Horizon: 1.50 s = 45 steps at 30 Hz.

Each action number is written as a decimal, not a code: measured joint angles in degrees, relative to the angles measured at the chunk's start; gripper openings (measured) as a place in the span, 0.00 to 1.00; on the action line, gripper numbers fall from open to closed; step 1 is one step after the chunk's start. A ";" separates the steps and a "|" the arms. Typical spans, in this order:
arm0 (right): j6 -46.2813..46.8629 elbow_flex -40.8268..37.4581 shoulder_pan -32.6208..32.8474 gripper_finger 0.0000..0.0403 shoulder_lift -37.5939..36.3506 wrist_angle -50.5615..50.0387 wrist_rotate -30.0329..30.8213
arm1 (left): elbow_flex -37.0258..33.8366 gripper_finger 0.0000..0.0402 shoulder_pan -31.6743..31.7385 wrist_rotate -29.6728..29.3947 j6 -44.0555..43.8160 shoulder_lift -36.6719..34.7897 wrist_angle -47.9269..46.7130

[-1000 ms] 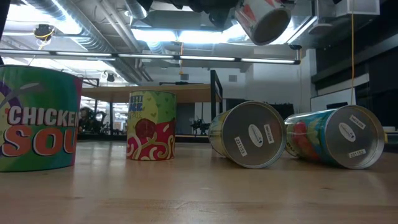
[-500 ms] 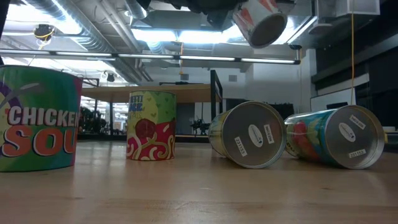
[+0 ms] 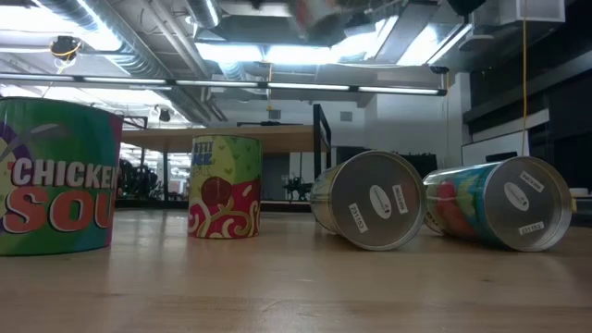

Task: Pick and place cans onto a shelf
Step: Put the white canned carrot on the shelf

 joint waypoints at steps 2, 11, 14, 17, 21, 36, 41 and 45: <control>-0.01 -0.05 0.00 0.20 0.46 -0.28 0.06 | 0.02 0.04 1.49 -4.24 0.02 -3.63 -2.57; -0.17 -0.07 0.00 0.20 3.10 -0.29 0.02 | 0.01 0.04 8.62 -23.17 -0.15 -16.47 -18.82; -0.17 -0.07 0.00 0.20 3.94 -0.34 0.04 | 0.01 0.04 11.54 -26.86 -0.17 -18.70 -22.76; -0.17 -0.07 0.00 0.20 4.76 -0.34 0.02 | -0.03 0.04 14.90 -28.54 -0.17 -19.68 -26.40; -0.20 -0.07 0.00 0.20 5.87 -0.26 0.02 | -0.03 0.04 20.16 -28.88 -0.17 -19.83 -28.13; -1.53 -0.03 0.00 0.20 7.84 -0.22 0.00 | -0.10 0.04 37.49 -18.31 -0.54 -11.04 -29.54; -1.51 -0.02 0.00 0.20 7.86 -0.22 0.00 | -0.10 0.04 39.95 -16.32 -1.99 -6.10 -30.76; -1.51 -0.02 0.00 0.20 7.86 -0.22 -0.02 | -0.08 0.04 41.32 -16.02 -2.17 -2.94 -31.55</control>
